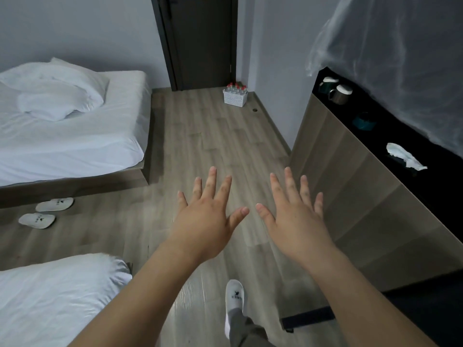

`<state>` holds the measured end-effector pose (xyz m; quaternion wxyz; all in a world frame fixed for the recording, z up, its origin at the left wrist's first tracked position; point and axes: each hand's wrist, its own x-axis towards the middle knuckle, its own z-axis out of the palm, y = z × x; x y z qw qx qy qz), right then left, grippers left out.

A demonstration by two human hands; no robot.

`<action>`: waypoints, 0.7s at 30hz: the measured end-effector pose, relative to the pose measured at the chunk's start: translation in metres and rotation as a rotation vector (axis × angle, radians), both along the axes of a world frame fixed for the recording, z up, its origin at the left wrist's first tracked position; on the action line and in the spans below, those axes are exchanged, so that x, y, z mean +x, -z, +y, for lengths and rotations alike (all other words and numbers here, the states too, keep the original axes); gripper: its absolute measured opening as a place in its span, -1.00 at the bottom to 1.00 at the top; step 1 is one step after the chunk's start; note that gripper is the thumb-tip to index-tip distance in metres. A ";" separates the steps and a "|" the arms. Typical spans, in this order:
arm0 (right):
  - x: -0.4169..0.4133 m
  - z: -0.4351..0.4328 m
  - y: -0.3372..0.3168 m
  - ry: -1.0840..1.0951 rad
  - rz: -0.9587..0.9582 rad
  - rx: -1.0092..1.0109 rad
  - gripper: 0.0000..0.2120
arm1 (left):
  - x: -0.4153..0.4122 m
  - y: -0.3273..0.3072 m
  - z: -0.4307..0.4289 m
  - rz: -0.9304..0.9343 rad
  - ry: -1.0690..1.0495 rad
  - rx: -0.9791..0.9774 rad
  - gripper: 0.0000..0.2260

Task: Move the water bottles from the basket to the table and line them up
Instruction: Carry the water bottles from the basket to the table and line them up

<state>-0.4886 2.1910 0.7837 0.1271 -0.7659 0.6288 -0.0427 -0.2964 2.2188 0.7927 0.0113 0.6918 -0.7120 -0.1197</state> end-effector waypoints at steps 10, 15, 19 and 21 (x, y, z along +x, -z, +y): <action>0.082 -0.188 0.010 0.007 -0.070 0.035 -0.29 | 0.086 -0.001 -0.185 -0.058 -0.038 0.042 -0.24; 0.133 -0.279 -0.006 -0.043 -0.065 0.027 -0.29 | 0.135 -0.011 -0.261 -0.028 -0.103 0.019 -0.21; 0.176 -0.345 -0.007 -0.067 -0.048 0.020 -0.29 | 0.176 -0.010 -0.320 -0.019 -0.112 0.033 -0.21; 0.200 -0.378 -0.005 -0.063 -0.034 0.012 -0.28 | 0.201 -0.006 -0.354 -0.016 -0.108 0.027 -0.21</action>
